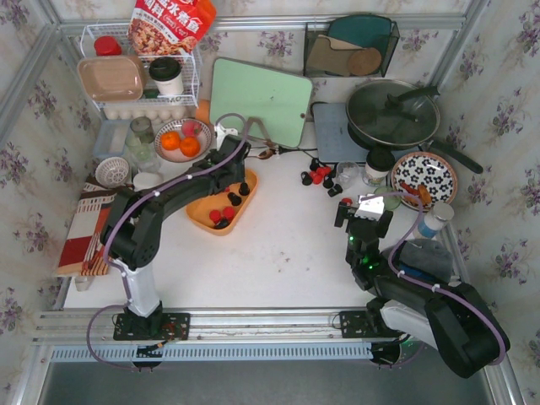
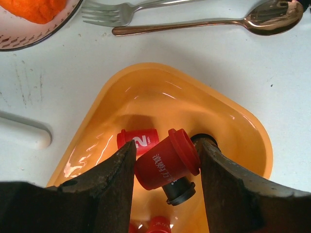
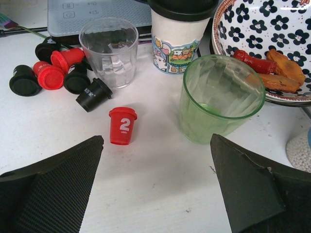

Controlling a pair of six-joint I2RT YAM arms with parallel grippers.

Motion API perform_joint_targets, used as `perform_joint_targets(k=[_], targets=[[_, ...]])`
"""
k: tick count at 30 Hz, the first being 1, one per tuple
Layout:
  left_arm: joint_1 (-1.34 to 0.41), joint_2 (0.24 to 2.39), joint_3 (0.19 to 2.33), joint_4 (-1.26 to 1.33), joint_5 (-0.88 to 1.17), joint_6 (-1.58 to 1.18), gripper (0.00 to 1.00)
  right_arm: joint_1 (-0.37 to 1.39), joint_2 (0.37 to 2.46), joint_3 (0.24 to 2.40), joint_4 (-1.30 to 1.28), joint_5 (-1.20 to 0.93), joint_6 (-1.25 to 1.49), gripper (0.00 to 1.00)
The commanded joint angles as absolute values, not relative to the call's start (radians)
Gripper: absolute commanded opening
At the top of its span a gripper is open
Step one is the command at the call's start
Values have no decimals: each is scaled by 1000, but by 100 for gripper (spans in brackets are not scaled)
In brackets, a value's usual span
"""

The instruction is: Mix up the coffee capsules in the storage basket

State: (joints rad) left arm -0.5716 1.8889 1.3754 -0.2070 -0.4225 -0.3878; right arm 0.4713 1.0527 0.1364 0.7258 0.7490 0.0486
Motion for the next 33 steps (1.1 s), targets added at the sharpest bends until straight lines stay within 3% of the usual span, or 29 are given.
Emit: perform_joint_targets(k=[1,20,29,31,33], targets=[[-560,1904,1383,-207,-418,-412,49,472,1054,146,745,750,58,100],[-527,2005,1495,-364,-338,-459,54,472,1047,146,737,749,58,100],[-529,1998,1497,-367,-331,-459,81,472,1049,147,737,750,57,100],[-529,1990,1495,-367,-336,-460,99,471,1049,146,738,748,57,100],[-530,1974,1484,-355,-346,-461,99,471,1052,147,739,748,57,100]])
